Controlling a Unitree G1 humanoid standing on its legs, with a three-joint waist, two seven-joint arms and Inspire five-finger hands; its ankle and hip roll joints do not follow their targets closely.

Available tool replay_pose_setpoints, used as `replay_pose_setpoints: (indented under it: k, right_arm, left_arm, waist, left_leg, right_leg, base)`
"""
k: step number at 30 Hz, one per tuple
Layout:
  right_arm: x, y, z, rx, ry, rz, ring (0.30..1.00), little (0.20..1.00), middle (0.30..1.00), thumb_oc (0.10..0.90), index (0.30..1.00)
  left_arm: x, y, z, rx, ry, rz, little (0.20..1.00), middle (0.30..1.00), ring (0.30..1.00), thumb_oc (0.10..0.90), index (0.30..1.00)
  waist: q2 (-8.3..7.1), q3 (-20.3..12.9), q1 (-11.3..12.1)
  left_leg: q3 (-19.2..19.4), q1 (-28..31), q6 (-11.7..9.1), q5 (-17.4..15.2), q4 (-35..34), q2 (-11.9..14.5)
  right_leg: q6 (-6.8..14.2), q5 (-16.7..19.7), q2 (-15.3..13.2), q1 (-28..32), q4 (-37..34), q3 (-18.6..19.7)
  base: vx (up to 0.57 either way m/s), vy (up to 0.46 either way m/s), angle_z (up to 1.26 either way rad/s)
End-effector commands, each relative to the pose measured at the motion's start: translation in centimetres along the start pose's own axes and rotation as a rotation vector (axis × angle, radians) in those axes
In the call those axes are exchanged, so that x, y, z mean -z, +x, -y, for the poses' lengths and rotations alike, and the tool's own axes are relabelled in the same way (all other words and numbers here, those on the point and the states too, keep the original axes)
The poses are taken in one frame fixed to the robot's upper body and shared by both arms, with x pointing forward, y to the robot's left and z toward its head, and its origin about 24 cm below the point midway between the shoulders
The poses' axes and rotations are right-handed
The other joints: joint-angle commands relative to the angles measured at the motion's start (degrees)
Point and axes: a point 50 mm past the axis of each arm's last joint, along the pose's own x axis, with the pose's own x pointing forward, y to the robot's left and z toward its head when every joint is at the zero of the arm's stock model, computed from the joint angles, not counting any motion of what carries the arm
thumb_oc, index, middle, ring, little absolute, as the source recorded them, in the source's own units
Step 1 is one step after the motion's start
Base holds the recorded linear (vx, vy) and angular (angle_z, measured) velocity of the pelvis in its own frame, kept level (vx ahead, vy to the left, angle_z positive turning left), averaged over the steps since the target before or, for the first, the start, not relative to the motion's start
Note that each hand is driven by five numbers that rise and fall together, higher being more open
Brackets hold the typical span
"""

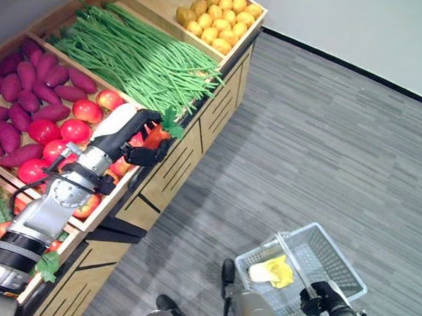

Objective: Get the vegetables into the basket

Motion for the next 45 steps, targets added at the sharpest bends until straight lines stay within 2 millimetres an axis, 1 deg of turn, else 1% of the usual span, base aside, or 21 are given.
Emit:
replay_pose_setpoints:
  k: [1, 4, 5, 7, 8, 9, 13, 14, 20, 22, 23, 24, 25, 26, 27, 29, 32, 33, 38, 42, 45]
  right_arm:
    - [2.4, -0.7, 2.8, 0.099, 0.037, -0.050, 0.300, 0.300, 0.300, 0.400, 0.300]
    - [2.6, -0.7, 3.4, 0.115, 0.041, -0.057, 0.300, 0.300, 0.300, 0.400, 0.300]
    - [2.3, -0.6, 3.8, 0.127, 0.039, -0.053, 0.300, 0.300, 0.300, 0.400, 0.300]
    - [1.5, -0.3, 4.8, 0.151, 0.039, -0.042, 0.300, 0.300, 0.300, 0.400, 0.300]
    - [1.2, -0.2, 4.7, 0.145, 0.036, -0.038, 0.300, 0.300, 0.300, 0.400, 0.300]
    - [0.3, 0.1, 4.6, 0.136, 0.018, -0.006, 0.300, 0.300, 0.300, 0.400, 0.300]
    - [0.5, 0.0, 4.3, 0.122, 0.009, -0.012, 0.300, 0.300, 0.300, 0.400, 0.300]
    - [0.8, -0.1, 3.8, 0.107, 0.012, -0.015, 0.300, 0.300, 0.300, 0.400, 0.300]
    - [0.0, 0.1, 2.8, 0.085, 0.023, 0.014, 0.300, 0.300, 0.300, 0.400, 0.300]
    - [-1.2, 0.3, 2.0, 0.071, 0.034, 0.056, 0.300, 0.300, 0.300, 0.400, 0.300]
    - [-1.2, 0.3, 2.0, 0.071, 0.033, 0.056, 0.300, 0.300, 0.300, 0.400, 0.300]
    - [-1.4, 0.3, 1.9, 0.069, 0.035, 0.064, 0.300, 0.300, 0.300, 0.400, 0.300]
    - [-1.5, 0.3, 1.8, 0.072, 0.043, 0.063, 0.300, 0.300, 0.300, 0.400, 0.300]
    - [-1.5, 0.3, 1.8, 0.072, 0.043, 0.063, 0.300, 0.300, 0.300, 0.400, 0.300]
    - [-1.4, 0.3, 1.7, 0.073, 0.046, 0.061, 0.300, 0.300, 0.300, 0.400, 0.300]
    - [-1.2, 0.3, 1.6, 0.074, 0.044, 0.051, 0.300, 0.300, 0.300, 0.400, 0.300]
    - [-0.8, 0.2, 1.5, 0.072, 0.048, 0.036, 0.300, 0.300, 0.300, 0.400, 0.300]
    - [-0.3, 0.1, 1.2, 0.064, 0.050, 0.026, 0.300, 0.300, 0.300, 0.400, 0.300]
    - [0.1, -0.1, 0.9, 0.049, 0.039, 0.013, 0.300, 0.300, 0.300, 0.400, 0.300]
    - [0.7, -0.3, 0.9, 0.046, 0.042, 0.007, 0.300, 0.300, 0.300, 0.400, 0.300]
    - [1.0, -0.4, 2.0, 0.076, 0.047, 0.013, 0.300, 0.300, 0.300, 0.400, 0.300]
  left_arm:
    - [-4.0, 1.7, -3.3, -0.122, -0.010, 0.214, 0.300, 0.300, 0.300, 0.400, 0.300]
    - [-4.3, 2.1, -3.0, -0.117, -0.023, 0.228, 0.300, 0.300, 0.300, 0.400, 0.300]
    - [-4.4, 2.1, -2.9, -0.118, -0.026, 0.232, 0.300, 0.300, 0.300, 0.400, 0.300]
    - [-4.1, 1.6, -2.8, -0.125, -0.025, 0.218, 0.300, 0.300, 0.300, 0.400, 0.300]
    - [-3.9, 1.4, -2.8, -0.135, -0.026, 0.208, 0.300, 0.300, 0.300, 0.400, 0.300]
    - [-3.4, 0.9, -3.1, -0.175, -0.014, 0.188, 0.300, 0.300, 0.300, 0.400, 0.300]
    - [-3.6, 1.1, -2.9, -0.162, -0.031, 0.201, 0.300, 0.300, 0.300, 0.400, 0.300]
    - [-3.9, 1.2, -2.6, -0.129, -0.017, 0.215, 0.300, 0.300, 0.300, 0.400, 0.300]
    - [-4.3, 1.5, -2.8, -0.107, 0.015, 0.237, 0.300, 0.300, 0.300, 0.400, 0.300]
    - [-3.9, 1.2, -2.7, -0.110, 0.023, 0.223, 0.300, 0.300, 0.300, 0.400, 0.300]
    - [-3.9, 1.2, -2.7, -0.110, 0.023, 0.223, 0.300, 0.300, 0.300, 0.400, 0.300]
    - [-3.8, 1.0, -2.9, -0.113, 0.026, 0.216, 0.300, 0.300, 0.300, 0.400, 0.300]
    - [-3.4, 0.8, -3.1, -0.112, 0.031, 0.197, 0.300, 0.300, 0.300, 0.400, 0.300]
    - [-3.4, 0.8, -3.1, -0.112, 0.031, 0.197, 0.300, 0.300, 0.300, 0.400, 0.300]
    - [-3.1, 0.6, -3.3, -0.116, 0.035, 0.178, 0.300, 0.300, 0.300, 0.400, 0.300]
    - [-2.9, 0.4, -3.2, -0.111, 0.030, 0.166, 0.300, 0.300, 0.300, 0.400, 0.300]
    - [-2.3, 0.1, -3.1, -0.107, 0.033, 0.138, 0.300, 0.300, 0.300, 0.400, 0.300]
    - [-2.0, 0.0, -2.9, -0.108, 0.033, 0.124, 0.300, 0.300, 0.300, 0.400, 0.300]
    - [-1.6, -0.3, -2.5, -0.119, 0.002, 0.105, 0.300, 0.300, 0.300, 0.400, 0.300]
    - [-1.4, -0.2, -1.9, -0.119, -0.050, 0.098, 0.300, 0.300, 0.300, 0.400, 0.300]
    - [-1.4, 0.2, -1.1, -0.115, -0.093, 0.098, 0.300, 0.300, 0.300, 0.400, 0.300]
  waist:
    - [0.57, -1.58, -0.19]
    - [0.18, -0.28, 0.50]
    - [0.16, 0.12, 1.20]
    - [0.04, 0.16, 3.25]
    - [-0.11, 0.13, 3.36]
    - [-0.39, -0.02, 4.40]
    - [-0.10, -0.46, 3.43]
    - [-0.53, -1.01, 2.27]
    - [-1.32, -1.56, 1.65]
    - [-1.97, -1.17, 0.92]
    - [-1.99, -1.13, 0.98]
    - [-1.91, -1.10, 1.29]
    - [-1.11, -1.10, 2.65]
    - [-1.09, -1.05, 2.57]
    - [-0.64, -1.74, 2.81]
    - [-0.49, -2.67, 3.30]
    - [-1.14, -3.98, 4.07]
    - [-1.73, -4.66, 4.02]
    - [-2.09, -5.23, 3.79]
    - [-1.61, -5.29, 3.12]
    - [-0.69, -4.89, 2.48]
  left_leg:
    - [-3.36, -5.12, -5.88, 6.24, -0.72, 3.66]
    - [-9.08, -7.08, -7.27, 6.02, 6.43, 5.70]
    - [-14.06, -8.07, -6.97, 5.64, 7.68, 4.59]
    - [-26.84, -11.10, -3.47, 3.47, 4.86, -0.98]
    - [-28.68, -11.11, -2.91, 2.22, 3.59, -1.64]
    - [-35.95, -12.17, -2.21, 2.53, 0.71, -2.92]
    - [-33.51, -10.92, -1.21, 2.33, -0.82, -3.43]
    - [-31.04, -9.69, -0.40, 1.11, -1.38, -4.90]
    - [-27.30, -8.75, 1.04, -0.65, -1.73, -6.83]
    - [-22.47, -7.20, 2.05, -1.82, -3.06, -8.18]
    - [-22.38, -7.08, 2.06, -1.80, -3.15, -8.20]
    - [-21.33, -6.74, 2.10, -1.56, -3.68, -7.94]
    - [-19.47, -6.25, 2.12, -0.92, -4.48, -6.87]
    - [-19.56, -6.21, 2.11, -0.90, -4.52, -6.88]
    - [-17.25, -5.37, 1.99, -0.26, -5.55, -6.06]
    - [-16.61, -3.85, 1.63, -1.03, -6.72, -6.12]
    - [-13.97, -2.80, 1.68, -1.07, -7.00, -6.09]
    - [-13.15, -2.19, 1.55, -1.31, -6.71, -6.19]
    - [-9.89, -1.60, 0.10, -0.26, -5.64, -4.37]
    - [-9.29, -1.69, -2.20, 2.53, -4.93, -1.49]
    - [-10.63, -2.50, -4.46, 4.94, -2.38, 1.80]
  right_leg:
    - [5.69, -9.00, -3.02, 5.33, 4.26, 0.51]
    - [4.22, -9.89, -1.88, 6.66, 4.48, 1.71]
    - [4.06, -10.18, -1.70, 6.54, 5.05, 2.60]
    - [4.28, -8.65, -1.85, 4.94, 5.17, 5.20]
    - [4.57, -8.30, -1.99, 4.74, 5.23, 6.29]
    - [5.39, -7.11, -1.74, 2.92, 6.20, 10.07]
    - [5.83, -7.70, -2.35, 1.69, 8.03, 10.56]
    - [7.17, -6.76, -3.97, 0.91, 8.07, 12.04]
    - [9.41, -4.23, -5.92, -1.50, 8.08, 15.16]
    - [12.06, 1.83, -7.67, -3.63, 6.95, 16.77]
    - [12.08, 1.86, -7.67, -3.58, 6.91, 16.86]
    - [11.85, 2.21, -7.80, -4.14, 7.21, 15.79]
    - [11.05, -0.03, -9.07, -3.93, 10.32, 8.50]
    - [11.04, -0.09, -9.08, -3.87, 10.37, 8.41]
    - [10.60, -1.55, -10.14, -2.75, 12.57, 3.57]
    - [11.05, -3.24, -11.22, -1.17, 14.66, 1.71]
    - [11.61, -2.37, -12.39, 0.30, 14.82, -0.01]
    - [11.95, -2.20, -12.43, 0.81, 13.12, 0.19]
    - [11.63, -3.22, -11.03, 2.45, 7.61, -0.20]
    - [10.09, -5.33, -8.28, 3.88, 5.39, 0.56]
    - [8.06, -7.20, -5.37, 5.57, 4.88, 0.86]
  base:
    - [0.00, -0.207, 0.04]
    - [0.01, -0.187, 0.14]
    - [-0.10, -0.044, -0.05]
    - [-0.11, 0.042, -0.34]
    - [0.04, 0.149, -1.00]
    - [0.05, 0.118, -1.09]
    - [0.06, 0.210, -0.95]
    - [0.07, 0.323, -0.53]
    - [0.01, 0.229, -0.35]
    - [-0.05, 0.268, -0.57]
    - [-0.06, 0.136, -0.95]
    - [-0.07, 0.077, -0.94]
    - [-0.07, 0.075, -0.88]
    - [-0.10, 0.106, -0.74]
    - [0.02, 0.099, -0.78]
    - [0.02, 0.070, -0.79]
    - [-0.01, -0.060, -0.53]
    - [0.02, -0.087, -0.67]
    - [-0.01, -0.166, -0.55]
    - [0.00, -0.270, -0.28]
    - [-0.01, -0.337, -0.04]
